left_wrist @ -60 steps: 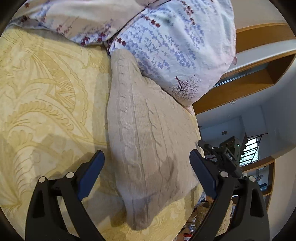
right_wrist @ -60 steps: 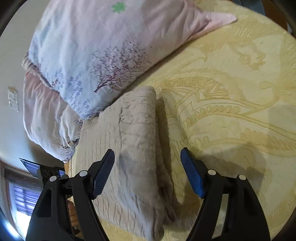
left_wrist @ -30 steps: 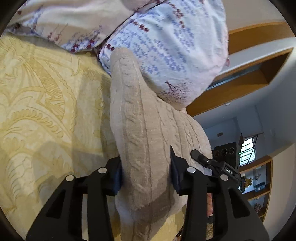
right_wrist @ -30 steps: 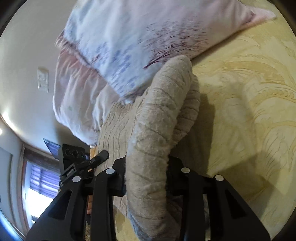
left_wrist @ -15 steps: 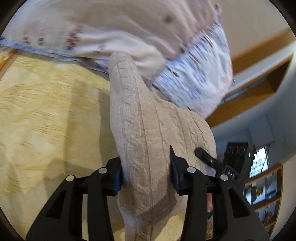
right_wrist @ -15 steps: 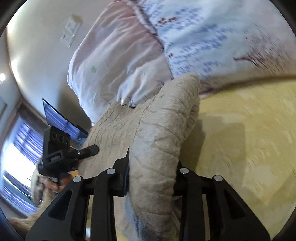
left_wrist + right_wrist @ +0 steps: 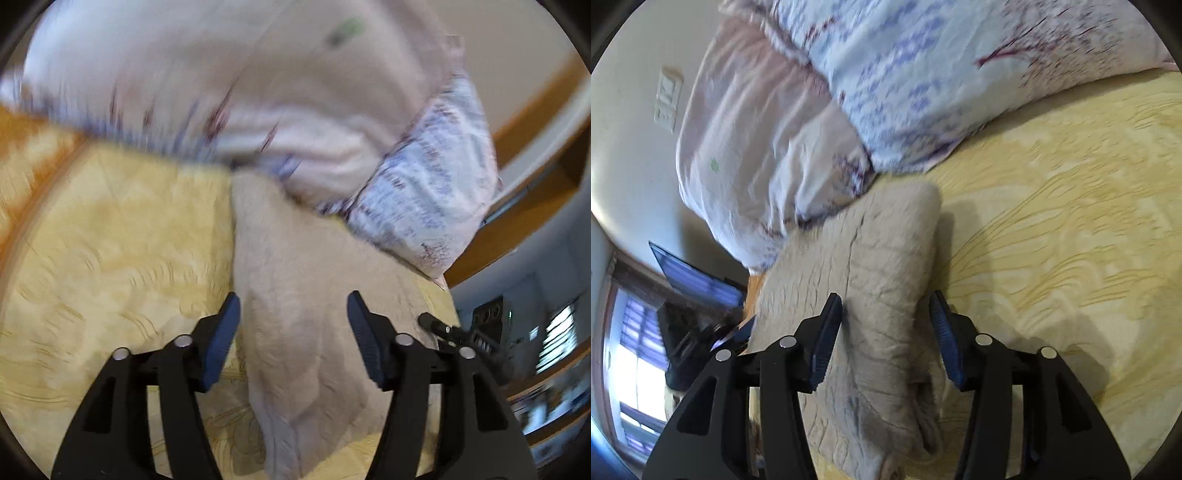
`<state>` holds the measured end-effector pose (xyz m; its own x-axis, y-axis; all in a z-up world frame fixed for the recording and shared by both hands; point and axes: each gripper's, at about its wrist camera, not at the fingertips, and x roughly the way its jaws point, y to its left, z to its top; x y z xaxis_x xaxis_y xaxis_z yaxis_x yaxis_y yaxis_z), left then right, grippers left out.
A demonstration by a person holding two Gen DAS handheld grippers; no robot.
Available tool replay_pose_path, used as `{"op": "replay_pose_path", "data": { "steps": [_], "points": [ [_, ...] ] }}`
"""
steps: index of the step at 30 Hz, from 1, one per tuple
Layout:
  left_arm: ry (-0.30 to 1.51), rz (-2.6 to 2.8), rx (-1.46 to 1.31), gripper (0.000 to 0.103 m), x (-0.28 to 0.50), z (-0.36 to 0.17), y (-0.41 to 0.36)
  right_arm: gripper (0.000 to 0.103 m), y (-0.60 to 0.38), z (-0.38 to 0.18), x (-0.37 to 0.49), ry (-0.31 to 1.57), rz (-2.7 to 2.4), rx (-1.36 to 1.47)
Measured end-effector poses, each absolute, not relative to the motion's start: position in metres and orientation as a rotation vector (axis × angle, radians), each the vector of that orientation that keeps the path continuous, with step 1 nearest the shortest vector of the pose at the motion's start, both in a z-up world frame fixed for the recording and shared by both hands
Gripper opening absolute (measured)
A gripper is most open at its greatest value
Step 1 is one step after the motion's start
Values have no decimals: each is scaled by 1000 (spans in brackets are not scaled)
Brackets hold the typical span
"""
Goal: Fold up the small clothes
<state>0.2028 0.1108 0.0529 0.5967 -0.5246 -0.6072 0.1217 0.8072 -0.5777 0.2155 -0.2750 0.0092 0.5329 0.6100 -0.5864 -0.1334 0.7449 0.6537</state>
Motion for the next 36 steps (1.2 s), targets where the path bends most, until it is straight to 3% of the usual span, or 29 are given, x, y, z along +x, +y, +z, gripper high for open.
{"op": "replay_pose_path", "data": {
  "steps": [3, 4, 6, 7, 20, 27, 36],
  "points": [
    [773, -415, -388, 72, 182, 75, 92, 48, -273, 13, 213, 893, 460, 578],
    [757, -427, -344, 72, 176, 80, 83, 24, -269, 13, 213, 881, 468, 567],
    [751, -444, -294, 73, 171, 83, 70, 11, -260, 19, 211, 836, 455, 499],
    [761, -454, -271, 73, 170, 82, 63, 10, -256, 25, 209, 800, 436, 453],
    [819, -345, -44, 77, 176, 59, 9, 11, -245, 1, 228, 892, 216, 305],
    [808, -314, -30, 79, 169, 63, 7, 31, -247, 18, 207, 834, 186, 223],
    [764, -142, 83, 81, 150, 64, 21, 40, -226, 46, 152, 729, 296, 124]
  ]
}}
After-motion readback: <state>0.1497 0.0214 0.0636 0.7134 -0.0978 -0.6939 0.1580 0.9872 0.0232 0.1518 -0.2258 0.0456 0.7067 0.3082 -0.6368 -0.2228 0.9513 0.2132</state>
